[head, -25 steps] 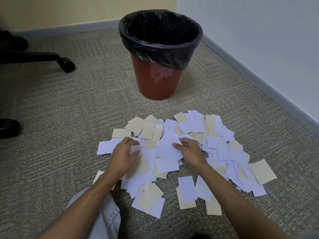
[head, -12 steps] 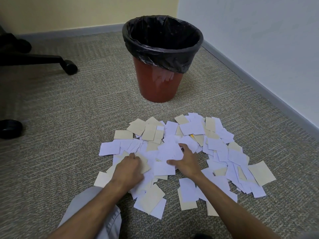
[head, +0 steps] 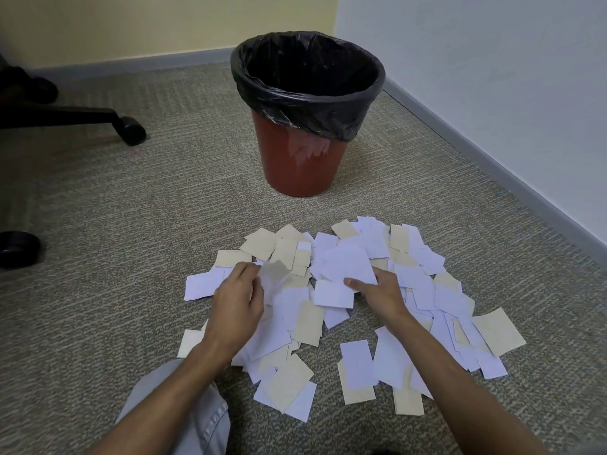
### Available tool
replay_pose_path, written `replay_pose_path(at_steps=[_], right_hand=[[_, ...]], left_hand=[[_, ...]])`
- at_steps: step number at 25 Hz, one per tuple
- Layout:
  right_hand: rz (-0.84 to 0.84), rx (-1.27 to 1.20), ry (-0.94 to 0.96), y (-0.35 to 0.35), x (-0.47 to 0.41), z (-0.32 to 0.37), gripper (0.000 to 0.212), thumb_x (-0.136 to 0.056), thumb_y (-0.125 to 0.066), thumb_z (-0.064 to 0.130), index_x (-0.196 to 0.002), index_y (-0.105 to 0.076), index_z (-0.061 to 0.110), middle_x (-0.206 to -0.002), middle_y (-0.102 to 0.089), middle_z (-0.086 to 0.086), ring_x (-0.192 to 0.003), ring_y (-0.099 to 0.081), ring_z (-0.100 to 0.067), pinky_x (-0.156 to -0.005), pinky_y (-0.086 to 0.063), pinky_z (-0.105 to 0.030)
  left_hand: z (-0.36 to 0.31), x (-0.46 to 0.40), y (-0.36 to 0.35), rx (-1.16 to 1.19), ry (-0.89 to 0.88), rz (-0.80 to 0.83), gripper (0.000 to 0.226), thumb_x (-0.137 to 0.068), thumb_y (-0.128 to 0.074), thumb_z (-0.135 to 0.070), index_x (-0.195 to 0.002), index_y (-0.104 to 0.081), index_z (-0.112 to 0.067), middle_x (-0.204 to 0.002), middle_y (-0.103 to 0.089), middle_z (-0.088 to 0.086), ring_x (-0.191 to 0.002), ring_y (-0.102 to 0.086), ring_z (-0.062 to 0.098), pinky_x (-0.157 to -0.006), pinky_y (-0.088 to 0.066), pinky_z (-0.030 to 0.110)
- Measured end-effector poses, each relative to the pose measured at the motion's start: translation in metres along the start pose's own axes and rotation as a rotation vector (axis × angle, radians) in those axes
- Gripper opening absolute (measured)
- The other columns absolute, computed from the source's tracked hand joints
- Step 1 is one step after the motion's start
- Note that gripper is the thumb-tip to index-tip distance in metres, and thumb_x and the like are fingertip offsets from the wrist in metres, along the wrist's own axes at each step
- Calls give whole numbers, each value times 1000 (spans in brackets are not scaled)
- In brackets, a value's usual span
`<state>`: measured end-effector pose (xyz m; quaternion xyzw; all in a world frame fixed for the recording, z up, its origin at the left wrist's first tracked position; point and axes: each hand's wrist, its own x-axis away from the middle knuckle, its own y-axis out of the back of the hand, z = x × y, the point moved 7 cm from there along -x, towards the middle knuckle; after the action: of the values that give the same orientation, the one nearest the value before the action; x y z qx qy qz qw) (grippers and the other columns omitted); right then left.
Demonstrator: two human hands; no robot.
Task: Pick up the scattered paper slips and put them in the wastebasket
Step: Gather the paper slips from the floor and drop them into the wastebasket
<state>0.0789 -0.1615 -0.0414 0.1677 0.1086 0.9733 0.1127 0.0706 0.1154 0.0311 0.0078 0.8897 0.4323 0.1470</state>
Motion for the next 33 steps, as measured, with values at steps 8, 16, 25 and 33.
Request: replay_pose_path(at_steps=[8, 16, 25, 33], right_hand=[[100, 301, 88, -21, -23, -1, 58, -75, -81, 34, -125, -60, 16, -111, -65, 4, -101, -60, -16, -75, -46, -24], [6, 64, -54, -22, -40, -2, 38, -72, -84, 17, -107, -69, 10, -103, -69, -2, -103, -64, -26, -82, -52, -36], [-161, -89, 237, 40, -36, 153, 20, -73, -82, 11, -87, -68, 12, -80, -70, 4, -71, -66, -12, -56, -55, -19], [-440, 105, 710, 49, -83, 352, 29, -71, -80, 27, -80, -63, 5, -79, -69, -8, -71, -63, -23, -58, -50, -35]], left_hand=[[24, 19, -46, 205, 217, 253, 36, -85, -50, -22, -119, -58, -14, -87, -66, -2, -75, -60, 15, -61, -41, 28], [32, 17, -62, 210, 339, 367, 30, -78, -72, -8, -104, -65, -20, -89, -65, -2, -83, -61, 16, -72, -46, 25], [-41, -80, 26, 573, 241, -98, 23, -77, -74, 2, -89, -65, -15, -86, -68, -3, -82, -64, 13, -71, -53, 22], [-114, -257, 133, 532, 150, -534, 24, -80, -70, -4, -93, -58, -20, -81, -60, -11, -77, -60, 8, -75, -56, 27]])
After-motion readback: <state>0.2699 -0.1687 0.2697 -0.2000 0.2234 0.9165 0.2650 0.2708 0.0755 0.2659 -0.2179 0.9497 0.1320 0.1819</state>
